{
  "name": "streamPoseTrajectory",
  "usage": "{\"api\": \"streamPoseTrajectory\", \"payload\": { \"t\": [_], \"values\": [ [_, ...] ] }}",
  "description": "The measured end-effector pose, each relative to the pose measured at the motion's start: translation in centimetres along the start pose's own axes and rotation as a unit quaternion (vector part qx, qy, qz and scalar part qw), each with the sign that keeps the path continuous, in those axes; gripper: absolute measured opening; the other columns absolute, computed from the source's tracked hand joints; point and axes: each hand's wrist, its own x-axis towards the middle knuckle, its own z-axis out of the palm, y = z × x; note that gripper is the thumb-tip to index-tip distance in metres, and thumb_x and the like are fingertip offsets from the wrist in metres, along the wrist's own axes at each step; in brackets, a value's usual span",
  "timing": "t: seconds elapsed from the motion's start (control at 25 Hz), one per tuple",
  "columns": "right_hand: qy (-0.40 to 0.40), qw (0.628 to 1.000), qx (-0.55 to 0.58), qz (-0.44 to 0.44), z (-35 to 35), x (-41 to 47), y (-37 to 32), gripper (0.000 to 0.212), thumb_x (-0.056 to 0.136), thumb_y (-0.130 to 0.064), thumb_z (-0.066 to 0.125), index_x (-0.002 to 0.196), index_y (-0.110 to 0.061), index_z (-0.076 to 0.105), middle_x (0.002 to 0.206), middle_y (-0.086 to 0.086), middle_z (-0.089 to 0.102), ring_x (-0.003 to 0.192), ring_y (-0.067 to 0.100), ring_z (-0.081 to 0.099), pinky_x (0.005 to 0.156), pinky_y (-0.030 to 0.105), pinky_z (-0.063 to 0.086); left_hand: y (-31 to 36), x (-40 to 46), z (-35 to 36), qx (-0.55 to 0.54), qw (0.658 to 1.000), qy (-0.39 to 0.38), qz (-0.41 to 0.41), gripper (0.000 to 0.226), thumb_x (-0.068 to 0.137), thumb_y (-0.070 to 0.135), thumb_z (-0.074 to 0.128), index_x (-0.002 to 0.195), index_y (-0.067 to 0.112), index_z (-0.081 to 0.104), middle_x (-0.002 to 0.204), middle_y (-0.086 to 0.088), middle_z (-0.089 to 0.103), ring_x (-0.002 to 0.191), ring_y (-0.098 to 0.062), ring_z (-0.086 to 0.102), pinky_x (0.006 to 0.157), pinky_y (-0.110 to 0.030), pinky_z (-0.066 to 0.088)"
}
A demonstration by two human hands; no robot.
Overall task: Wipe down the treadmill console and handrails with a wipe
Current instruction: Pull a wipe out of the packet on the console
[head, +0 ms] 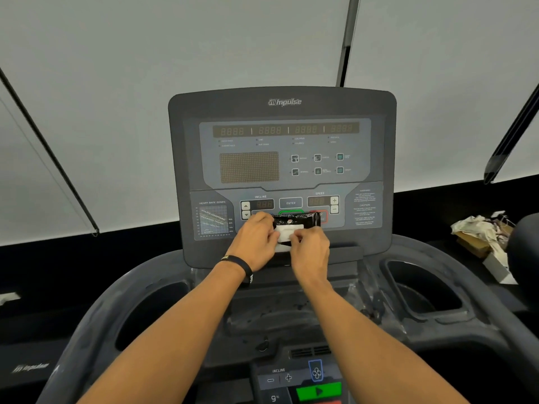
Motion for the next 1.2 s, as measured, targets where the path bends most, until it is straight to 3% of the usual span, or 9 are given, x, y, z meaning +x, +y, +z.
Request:
{"api": "streamPoseTrajectory", "payload": {
  "t": [0.28, 0.6, 0.72, 0.96, 1.12, 1.2],
  "values": [
    [-0.017, 0.992, -0.112, -0.048, 0.4, 0.2, -1.0, 0.018, 0.097, -0.013, 0.061, 0.093, 0.000, 0.071, 0.104, 0.013, 0.059, 0.094, 0.031, 0.060, 0.070, 0.040, 0.053, -0.7, -0.5, -0.1, 0.020, 0.999, -0.012, 0.039, 0.015, 0.095, 0.023, 0.054, 0.085, 0.012, 0.055, 0.111, -0.002, 0.055, 0.102, -0.017, 0.051, 0.090, -0.032, 0.047],
    [-0.051, 0.982, -0.168, -0.069, 0.5, 0.8, -1.6, 0.017, 0.095, -0.009, 0.058, 0.109, -0.001, 0.062, 0.115, 0.015, 0.057, 0.106, 0.035, 0.056, 0.083, 0.047, 0.051, -0.9, -0.4, 0.1, 0.050, 0.996, -0.011, 0.066, 0.017, 0.097, 0.025, 0.052, 0.097, 0.009, 0.058, 0.112, -0.004, 0.052, 0.102, -0.017, 0.049, 0.091, -0.029, 0.046],
    [-0.077, 0.983, -0.149, -0.076, 0.4, 1.0, -1.0, 0.016, 0.095, -0.006, 0.055, 0.109, 0.000, 0.057, 0.116, 0.016, 0.055, 0.106, 0.035, 0.055, 0.080, 0.045, 0.050, -0.7, -0.6, 0.0, 0.068, 0.995, -0.020, 0.067, 0.018, 0.098, 0.026, 0.051, 0.103, 0.009, 0.056, 0.113, -0.003, 0.051, 0.102, -0.017, 0.048, 0.088, -0.029, 0.047],
    [-0.101, 0.980, -0.117, -0.122, -0.5, 1.0, 0.7, 0.010, 0.095, 0.001, 0.054, 0.104, 0.001, 0.056, 0.109, 0.016, 0.053, 0.099, 0.032, 0.053, 0.072, 0.042, 0.051, -0.3, -0.7, 0.2, 0.140, 0.986, -0.055, 0.066, 0.049, 0.095, 0.030, 0.055, 0.141, 0.020, 0.039, 0.131, -0.005, 0.045, 0.119, -0.024, 0.044, 0.091, -0.038, 0.048],
    [-0.107, 0.975, -0.132, -0.142, -0.9, 1.5, 0.5, 0.014, 0.098, -0.001, 0.052, 0.109, 0.003, 0.059, 0.112, 0.017, 0.055, 0.102, 0.032, 0.054, 0.080, 0.042, 0.051, -0.2, -0.5, 0.7, 0.172, 0.983, -0.055, 0.044, 0.055, 0.094, 0.039, 0.053, 0.144, 0.023, 0.035, 0.129, -0.003, 0.040, 0.116, -0.023, 0.041, 0.091, -0.038, 0.044],
    [-0.090, 0.981, -0.115, -0.127, -0.7, 1.2, 0.6, 0.018, 0.100, -0.011, 0.053, 0.111, 0.002, 0.060, 0.114, 0.014, 0.053, 0.101, 0.029, 0.054, 0.078, 0.043, 0.053, -0.3, -0.2, 1.0, 0.167, 0.984, -0.045, 0.043, 0.054, 0.093, 0.040, 0.055, 0.141, 0.022, 0.039, 0.126, -0.003, 0.040, 0.114, -0.023, 0.041, 0.089, -0.036, 0.045]
  ]
}}
